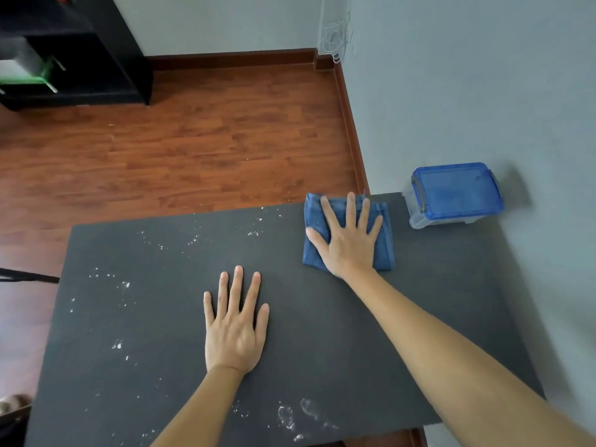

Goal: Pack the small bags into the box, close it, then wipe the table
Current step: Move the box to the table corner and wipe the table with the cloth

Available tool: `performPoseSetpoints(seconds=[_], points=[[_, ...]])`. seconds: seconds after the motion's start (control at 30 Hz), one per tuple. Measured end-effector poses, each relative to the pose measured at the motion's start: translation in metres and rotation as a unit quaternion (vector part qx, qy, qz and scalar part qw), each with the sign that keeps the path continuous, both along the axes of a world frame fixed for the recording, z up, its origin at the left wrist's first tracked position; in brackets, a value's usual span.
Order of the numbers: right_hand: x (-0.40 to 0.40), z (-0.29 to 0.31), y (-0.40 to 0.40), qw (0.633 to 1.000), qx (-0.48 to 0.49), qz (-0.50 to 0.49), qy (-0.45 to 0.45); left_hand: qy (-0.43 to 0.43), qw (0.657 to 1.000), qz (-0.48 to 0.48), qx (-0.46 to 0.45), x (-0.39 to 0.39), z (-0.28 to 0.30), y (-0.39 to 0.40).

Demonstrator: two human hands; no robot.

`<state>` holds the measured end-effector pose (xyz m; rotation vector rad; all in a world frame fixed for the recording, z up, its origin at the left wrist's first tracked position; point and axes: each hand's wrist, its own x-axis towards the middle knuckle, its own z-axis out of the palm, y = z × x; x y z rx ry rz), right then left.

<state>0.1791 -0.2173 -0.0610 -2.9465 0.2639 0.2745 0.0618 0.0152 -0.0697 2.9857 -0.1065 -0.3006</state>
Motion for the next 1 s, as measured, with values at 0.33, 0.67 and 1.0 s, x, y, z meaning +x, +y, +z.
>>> performPoseSetpoints(seconds=[0.33, 0.67, 1.0], points=[[-0.119, -0.001, -0.029, 1.0, -0.015, 0.014, -0.007, 0.003, 1.0, -0.001, 0.001, 0.002, 0.003, -0.002], [-0.038, -0.007, 0.035, 0.993, 0.005, 0.111, -0.035, 0.001, 1.0, 0.003, 0.007, -0.001, 0.002, 0.0], [-0.002, 0.002, 0.002, 0.999, 0.007, -0.046, 0.004, -0.02, 1.0, -0.002, -0.004, 0.001, -0.001, -0.002]])
